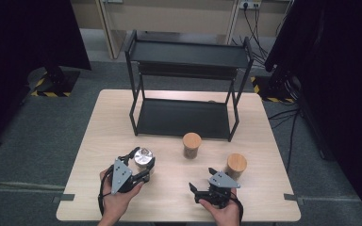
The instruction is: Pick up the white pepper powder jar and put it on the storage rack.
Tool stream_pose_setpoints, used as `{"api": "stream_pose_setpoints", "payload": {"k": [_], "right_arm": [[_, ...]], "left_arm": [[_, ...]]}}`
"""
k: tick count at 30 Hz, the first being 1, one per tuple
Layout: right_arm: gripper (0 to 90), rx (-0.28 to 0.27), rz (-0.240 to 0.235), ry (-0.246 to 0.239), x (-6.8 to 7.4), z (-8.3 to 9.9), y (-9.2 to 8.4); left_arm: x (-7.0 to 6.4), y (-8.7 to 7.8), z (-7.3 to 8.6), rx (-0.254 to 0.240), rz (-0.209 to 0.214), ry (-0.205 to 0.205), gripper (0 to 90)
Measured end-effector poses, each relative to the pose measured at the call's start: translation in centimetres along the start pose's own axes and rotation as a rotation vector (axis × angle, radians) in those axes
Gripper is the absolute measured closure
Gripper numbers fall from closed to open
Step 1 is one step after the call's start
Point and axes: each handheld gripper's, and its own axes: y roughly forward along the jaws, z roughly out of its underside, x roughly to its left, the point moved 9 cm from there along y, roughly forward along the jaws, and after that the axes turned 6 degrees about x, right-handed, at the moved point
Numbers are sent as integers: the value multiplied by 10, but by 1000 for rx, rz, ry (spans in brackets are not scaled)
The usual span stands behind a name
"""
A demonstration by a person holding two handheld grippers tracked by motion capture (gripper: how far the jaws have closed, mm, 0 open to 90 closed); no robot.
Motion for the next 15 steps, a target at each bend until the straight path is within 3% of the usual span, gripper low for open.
{"api": "stream_pose_setpoints", "payload": {"k": [15], "right_arm": [[67,0,3,-3,0,0,0]], "left_arm": [[10,17,-19,-13,-27,1,345]]}}
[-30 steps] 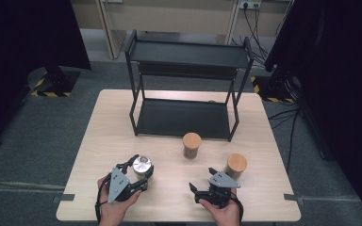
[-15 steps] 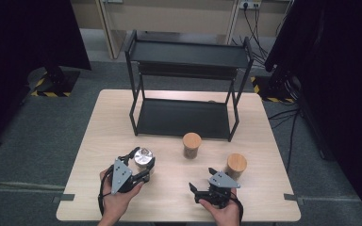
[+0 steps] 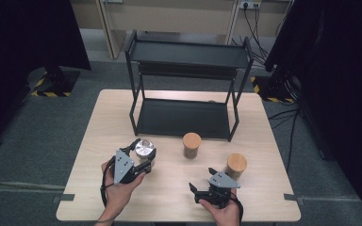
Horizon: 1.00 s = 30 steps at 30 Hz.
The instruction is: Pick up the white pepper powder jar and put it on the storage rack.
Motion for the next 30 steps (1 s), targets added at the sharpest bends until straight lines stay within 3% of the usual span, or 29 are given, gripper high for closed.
{"api": "stream_pose_setpoints", "payload": {"k": [14,30], "right_arm": [[68,0,-1,0,0,0,0],[67,0,-2,-4,0,0,0]], "left_arm": [[4,19,-8,14,-10,13,345],[12,42,-19,14,-33,-1,345]]}}
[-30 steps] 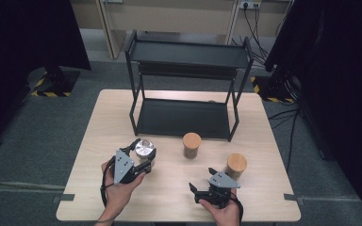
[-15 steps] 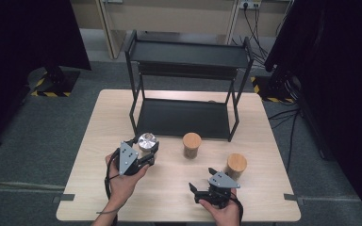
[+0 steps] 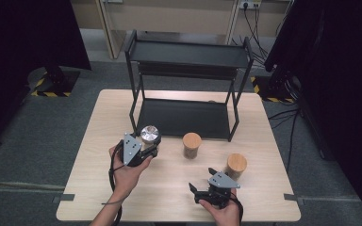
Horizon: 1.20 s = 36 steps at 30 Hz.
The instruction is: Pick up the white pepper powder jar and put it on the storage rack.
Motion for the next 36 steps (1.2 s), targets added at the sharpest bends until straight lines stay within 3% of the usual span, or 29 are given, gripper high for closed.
{"api": "stream_pose_setpoints", "payload": {"k": [36], "right_arm": [[67,0,-1,2,0,0,0]], "left_arm": [[21,49,-9,34,-63,-28,346]]}}
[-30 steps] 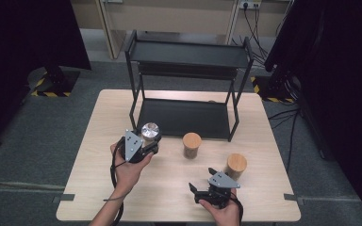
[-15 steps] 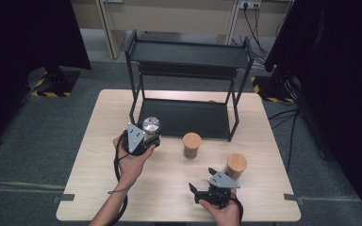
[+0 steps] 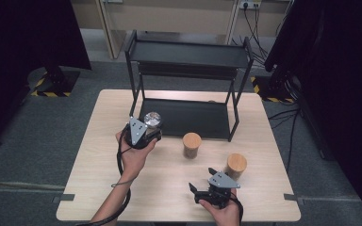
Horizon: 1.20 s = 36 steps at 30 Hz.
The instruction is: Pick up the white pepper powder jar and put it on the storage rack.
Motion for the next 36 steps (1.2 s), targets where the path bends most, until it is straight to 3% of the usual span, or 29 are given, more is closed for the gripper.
{"api": "stream_pose_setpoints", "payload": {"k": [36], "right_arm": [[67,-2,-11,13,-1,0,0]], "left_arm": [[12,51,11,68,-127,-2,346]]}}
